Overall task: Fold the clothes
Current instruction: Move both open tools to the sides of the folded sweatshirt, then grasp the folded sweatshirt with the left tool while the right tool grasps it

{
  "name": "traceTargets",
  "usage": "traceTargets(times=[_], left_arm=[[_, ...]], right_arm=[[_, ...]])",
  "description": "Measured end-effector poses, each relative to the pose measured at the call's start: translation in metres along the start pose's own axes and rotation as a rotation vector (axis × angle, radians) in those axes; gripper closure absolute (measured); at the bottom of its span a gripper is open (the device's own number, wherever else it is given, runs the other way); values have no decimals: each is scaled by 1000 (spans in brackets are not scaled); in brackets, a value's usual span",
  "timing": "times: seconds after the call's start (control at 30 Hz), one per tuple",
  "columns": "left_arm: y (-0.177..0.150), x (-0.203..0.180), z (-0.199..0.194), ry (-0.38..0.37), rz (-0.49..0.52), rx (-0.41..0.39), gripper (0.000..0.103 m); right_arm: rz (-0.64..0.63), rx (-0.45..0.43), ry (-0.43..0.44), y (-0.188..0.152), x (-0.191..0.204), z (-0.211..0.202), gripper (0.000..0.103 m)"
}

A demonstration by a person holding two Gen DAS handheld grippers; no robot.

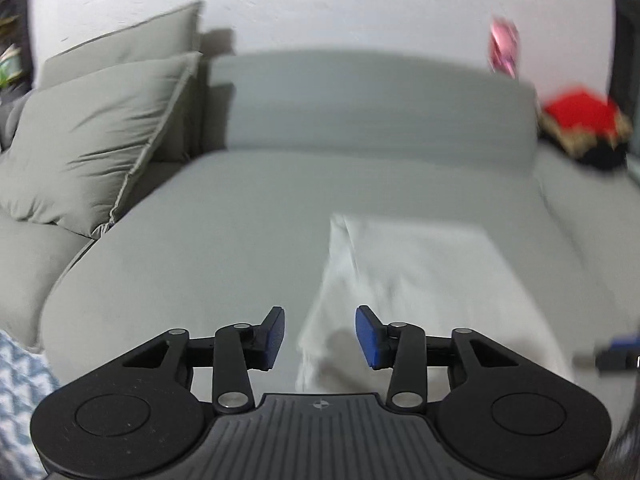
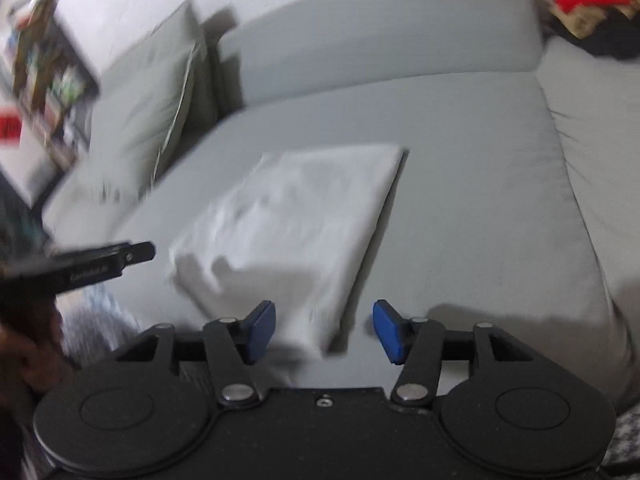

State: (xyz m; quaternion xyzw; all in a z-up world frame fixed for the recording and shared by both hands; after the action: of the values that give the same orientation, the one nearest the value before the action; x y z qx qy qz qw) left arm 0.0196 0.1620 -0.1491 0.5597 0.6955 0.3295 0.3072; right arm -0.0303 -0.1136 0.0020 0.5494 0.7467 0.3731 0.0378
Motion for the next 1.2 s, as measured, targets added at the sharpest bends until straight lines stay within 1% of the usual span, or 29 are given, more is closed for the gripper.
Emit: traceTargets(times=[0.07, 0.17, 0.2, 0.27, 0.37, 0.43, 0.5, 0.6, 0.67, 0.73, 0.8, 0.87, 0.97, 1.1, 1.17, 1.2], left_arm=[[5, 10, 8, 5, -58, -19, 60], [7, 16, 17, -47, -138, -8, 57], [8, 19, 23, -65, -163, 6, 55], [9, 25, 36, -79, -204, 44, 53], [4, 34, 43, -114, -299, 92, 48], [2, 46, 48, -150, -387, 118, 44], [0, 57, 52, -185, -475, 144, 42], [-3, 65, 60, -232, -537, 180, 39], [-7, 63, 68, -277, -550, 230, 38], [-10, 56, 77, -342, -545, 290, 38], [-9, 50, 82, -367, -499, 303, 36], [-8, 46, 89, -397, -472, 322, 36], [-10, 34, 100, -492, -467, 381, 37], [-8, 22, 120, -537, -436, 450, 38], [-5, 20, 132, -561, -449, 476, 38], [-3, 20, 137, -572, -460, 484, 41]], right_arm=[[66, -7, 23, 7, -6, 6, 50], [148, -24, 56, 13, -13, 14, 49], [175, -27, 68, 15, -16, 18, 48], [236, -23, 92, 19, -22, 28, 44], [318, -6, 97, 24, -32, 45, 42], [359, 2, 102, 27, -36, 54, 41], [388, 11, 108, 29, -39, 60, 40], [431, 11, 125, 31, -44, 69, 40], [455, 15, 140, 32, -47, 74, 40], [467, 29, 149, 32, -50, 80, 41], [477, 50, 161, 32, -52, 87, 42], [483, 74, 180, 30, -55, 92, 50], [491, 102, 211, 30, -60, 97, 55], [518, 125, 237, 36, -69, 105, 60], [532, 131, 240, 41, -72, 112, 62], [544, 132, 244, 43, -74, 117, 63]])
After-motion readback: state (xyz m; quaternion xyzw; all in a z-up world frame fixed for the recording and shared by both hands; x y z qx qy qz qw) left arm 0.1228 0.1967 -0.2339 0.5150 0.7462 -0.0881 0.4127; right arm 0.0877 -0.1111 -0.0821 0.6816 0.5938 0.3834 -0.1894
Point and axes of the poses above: each gripper's, at about its wrist camera, not at the fingertips, and z roughly the way its jaws point, x to its left, y to its top, the point moved 7 cm from there along z, roughly the way its jaws point, and after that the axes turned 4 degrees about -y, right-handed, at the moved point
